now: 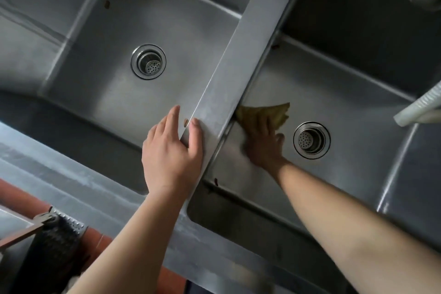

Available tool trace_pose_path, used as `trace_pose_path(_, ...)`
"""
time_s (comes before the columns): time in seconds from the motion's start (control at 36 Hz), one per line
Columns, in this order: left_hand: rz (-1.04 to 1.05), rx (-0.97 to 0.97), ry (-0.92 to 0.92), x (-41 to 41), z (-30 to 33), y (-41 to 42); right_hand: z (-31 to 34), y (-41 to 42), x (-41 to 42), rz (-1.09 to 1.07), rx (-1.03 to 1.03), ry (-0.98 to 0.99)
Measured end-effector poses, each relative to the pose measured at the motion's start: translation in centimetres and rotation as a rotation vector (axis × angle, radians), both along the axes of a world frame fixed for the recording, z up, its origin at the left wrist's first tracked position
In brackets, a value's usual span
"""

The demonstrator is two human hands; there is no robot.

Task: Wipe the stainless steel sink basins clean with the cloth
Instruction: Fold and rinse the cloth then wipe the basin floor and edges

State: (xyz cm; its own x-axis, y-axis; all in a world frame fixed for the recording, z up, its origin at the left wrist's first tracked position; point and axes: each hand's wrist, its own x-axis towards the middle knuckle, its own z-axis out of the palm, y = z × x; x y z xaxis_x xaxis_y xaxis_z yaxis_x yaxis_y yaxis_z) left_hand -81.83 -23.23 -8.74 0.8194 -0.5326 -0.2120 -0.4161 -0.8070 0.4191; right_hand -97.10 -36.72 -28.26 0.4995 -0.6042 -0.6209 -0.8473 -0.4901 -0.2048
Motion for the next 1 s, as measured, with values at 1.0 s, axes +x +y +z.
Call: trace_pose_path(1.0, -0.723, -0.226, -0.024, -10.0, 0.3, -3.9, 6.9, -5.5, -18.5, -0.691, -0.204, -0.008)
